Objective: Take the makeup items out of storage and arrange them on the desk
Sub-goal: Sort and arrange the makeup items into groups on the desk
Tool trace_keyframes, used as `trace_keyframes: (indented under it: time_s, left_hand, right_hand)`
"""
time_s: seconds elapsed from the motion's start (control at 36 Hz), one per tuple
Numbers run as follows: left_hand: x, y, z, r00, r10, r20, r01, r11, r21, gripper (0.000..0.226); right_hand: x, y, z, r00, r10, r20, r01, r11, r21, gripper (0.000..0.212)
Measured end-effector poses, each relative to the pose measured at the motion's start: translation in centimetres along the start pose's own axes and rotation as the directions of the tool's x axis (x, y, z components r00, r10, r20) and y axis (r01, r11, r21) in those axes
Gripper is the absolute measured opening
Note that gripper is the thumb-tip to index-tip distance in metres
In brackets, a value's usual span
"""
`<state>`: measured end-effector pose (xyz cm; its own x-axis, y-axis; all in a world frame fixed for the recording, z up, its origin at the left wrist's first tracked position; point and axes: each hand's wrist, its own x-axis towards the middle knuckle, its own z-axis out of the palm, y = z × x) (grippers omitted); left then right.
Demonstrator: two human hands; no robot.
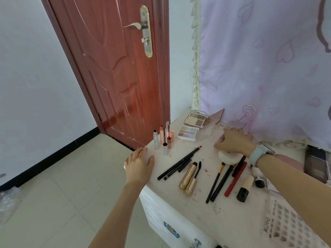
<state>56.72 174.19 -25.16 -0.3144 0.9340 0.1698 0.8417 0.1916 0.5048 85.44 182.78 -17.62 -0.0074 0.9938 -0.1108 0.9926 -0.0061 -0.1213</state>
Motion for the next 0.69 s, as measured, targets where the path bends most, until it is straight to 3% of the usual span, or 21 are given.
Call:
trace_keyframes:
  time_s: [0.14, 0.22, 0.31, 0.36, 0.42, 0.44, 0.5, 0.58, 0.69]
  left_hand:
    - [0.0, 0.0, 0.0, 1.0, -0.008, -0.003, 0.008, 1.0, 0.003, 0.047]
    - [-0.2, 0.3, -0.1, 0.999, -0.024, -0.044, 0.02, 0.996, -0.089, 0.041]
    - [-1.0, 1.5, -0.8, 0.973, -0.053, -0.226, -0.015, 0.958, -0.287, 0.025]
    - [-1.8, 2.6, -1.6, 0.917, -0.045, -0.396, -0.096, 0.939, -0.33, 0.017]
    - [-2.7, 4.1, -2.8, 0.904, -0.022, -0.427, -0.16, 0.909, -0.386, 0.013]
    - [-3.1, 4.9, -3.6, 0.931, -0.006, -0.364, -0.171, 0.876, -0.451, 0.012]
    - [-3.7, 6.6, -5.3, 0.99, 0.091, -0.112, -0.14, 0.799, -0.585, 0.014]
    - [-4.4, 8.4, -6.9, 0.925, 0.31, 0.218, -0.078, 0.718, -0.692, 0.02]
    - [-4.7, 8.8, -7.5, 0.893, 0.357, 0.273, -0.029, 0.652, -0.757, 0.018]
  right_hand:
    - [-1.0, 1.2, -1.3, 0.98, -0.029, -0.199, 0.065, 0.982, 0.176, 0.036]
    - [-2.5, 1.5, -1.7, 0.927, -0.118, -0.357, 0.259, 0.889, 0.379, 0.072]
    - [-4.8, 0.3, -1.7, 0.844, -0.194, -0.5, 0.462, 0.736, 0.495, 0.082]
    - [-6.1, -0.7, -1.5, 0.802, -0.26, -0.538, 0.551, 0.669, 0.498, 0.082]
    - [-7.3, -1.9, -1.4, 0.773, -0.326, -0.544, 0.609, 0.624, 0.491, 0.081]
    - [-7.9, -2.6, -1.3, 0.757, -0.367, -0.54, 0.636, 0.604, 0.481, 0.08]
    - [-8.8, -3.8, -0.8, 0.731, -0.451, -0.513, 0.677, 0.579, 0.455, 0.083]
    - [-9.4, -5.3, 0.1, 0.7, -0.51, -0.5, 0.711, 0.565, 0.419, 0.084]
    - [-9.8, -6.1, 0.5, 0.677, -0.534, -0.507, 0.734, 0.541, 0.41, 0.085]
